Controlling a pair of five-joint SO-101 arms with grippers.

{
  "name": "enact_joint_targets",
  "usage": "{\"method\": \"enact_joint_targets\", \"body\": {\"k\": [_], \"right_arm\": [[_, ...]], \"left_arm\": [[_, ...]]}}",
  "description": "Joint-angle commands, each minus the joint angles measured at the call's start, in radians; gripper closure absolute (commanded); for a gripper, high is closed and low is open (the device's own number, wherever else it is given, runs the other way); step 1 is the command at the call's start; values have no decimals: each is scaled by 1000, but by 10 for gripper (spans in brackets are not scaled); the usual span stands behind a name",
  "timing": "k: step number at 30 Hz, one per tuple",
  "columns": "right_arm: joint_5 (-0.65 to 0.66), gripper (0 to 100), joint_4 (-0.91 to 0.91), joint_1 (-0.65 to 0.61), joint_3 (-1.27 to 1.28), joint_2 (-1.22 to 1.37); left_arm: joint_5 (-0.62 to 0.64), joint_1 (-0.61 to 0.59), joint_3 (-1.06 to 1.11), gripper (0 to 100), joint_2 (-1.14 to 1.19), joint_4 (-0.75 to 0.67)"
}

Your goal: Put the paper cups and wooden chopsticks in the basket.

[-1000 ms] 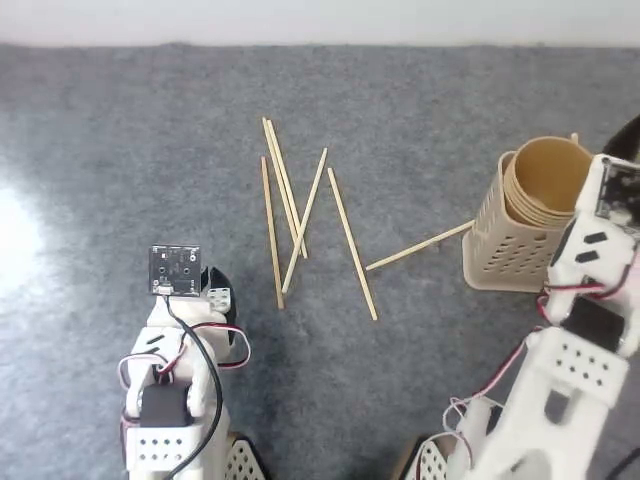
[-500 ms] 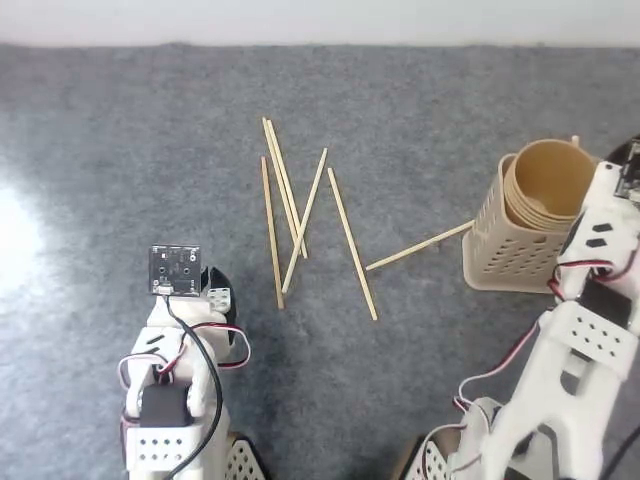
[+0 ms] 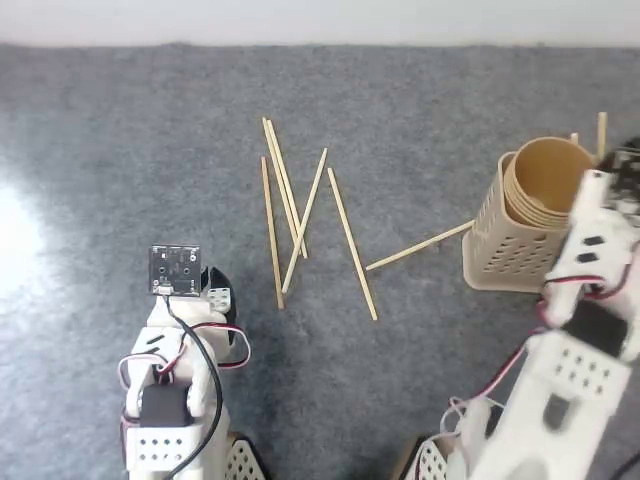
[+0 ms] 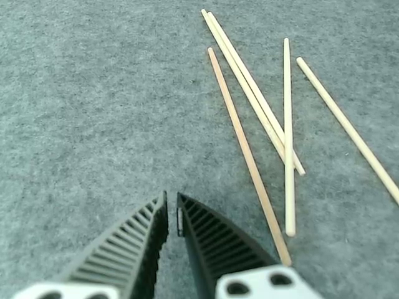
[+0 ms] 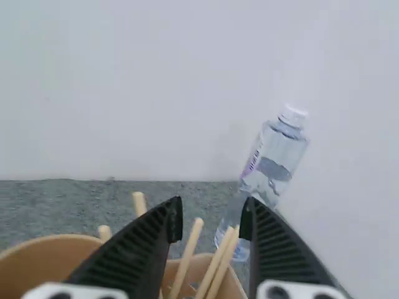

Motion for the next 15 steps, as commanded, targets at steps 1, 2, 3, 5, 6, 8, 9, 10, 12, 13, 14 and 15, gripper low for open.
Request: {"method": "enact_joint_targets", "body": {"k": [1,2,3,5,6,8,9,10,12,13,14,15], "right_arm": [[140,838,332,-163,-219,-113],[176,838,415,-216,-272,-108],[206,838,489,-260,-315,-97],[245,838,613,-329,-391,-65],[255,838,665,-352,-422,-51],[262,837,760,-383,-479,-25],[262,837,800,-397,-505,-13],[264,836,837,-415,-528,-4],[296,834,918,-450,-560,16],[336,833,961,-473,-568,24],[376,833,1003,-503,-569,35],[408,832,1043,-524,-569,47]], "left_arm": [[-12,9,-5,980,-8,-18],[-12,9,-5,980,-8,-18],[-12,9,-5,980,-8,-17],[-12,6,-5,980,-8,-17],[-12,5,-5,980,-8,-17],[-12,5,-5,980,-8,-17],[-12,5,-5,980,-8,-17],[-12,5,-5,980,-8,-17],[-12,5,-5,980,-8,-17],[-12,6,-5,980,-8,-17],[-12,6,-5,980,-8,-17],[-12,6,-5,980,-8,-17]]}}
